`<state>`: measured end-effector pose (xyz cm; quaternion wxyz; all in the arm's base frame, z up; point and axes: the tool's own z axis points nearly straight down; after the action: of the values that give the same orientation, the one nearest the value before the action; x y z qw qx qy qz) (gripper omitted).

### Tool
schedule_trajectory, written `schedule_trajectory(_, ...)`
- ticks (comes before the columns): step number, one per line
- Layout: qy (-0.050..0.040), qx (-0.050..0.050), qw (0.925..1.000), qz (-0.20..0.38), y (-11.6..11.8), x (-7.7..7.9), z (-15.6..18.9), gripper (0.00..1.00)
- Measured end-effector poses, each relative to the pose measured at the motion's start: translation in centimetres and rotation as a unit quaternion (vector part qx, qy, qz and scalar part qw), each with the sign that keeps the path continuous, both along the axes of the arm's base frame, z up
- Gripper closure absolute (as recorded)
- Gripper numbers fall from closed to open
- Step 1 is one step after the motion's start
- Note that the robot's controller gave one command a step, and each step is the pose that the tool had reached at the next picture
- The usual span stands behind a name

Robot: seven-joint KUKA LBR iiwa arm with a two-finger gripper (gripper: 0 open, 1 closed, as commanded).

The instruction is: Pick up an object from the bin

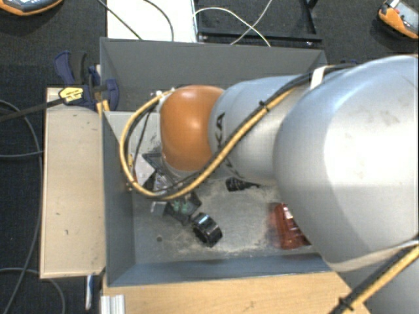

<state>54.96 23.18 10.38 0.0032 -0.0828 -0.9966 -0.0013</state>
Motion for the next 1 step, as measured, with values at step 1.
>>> schedule_trajectory(1,-0.0003,0.0,1.0,0.0,-0.02,-0.01,1.13,1.0)
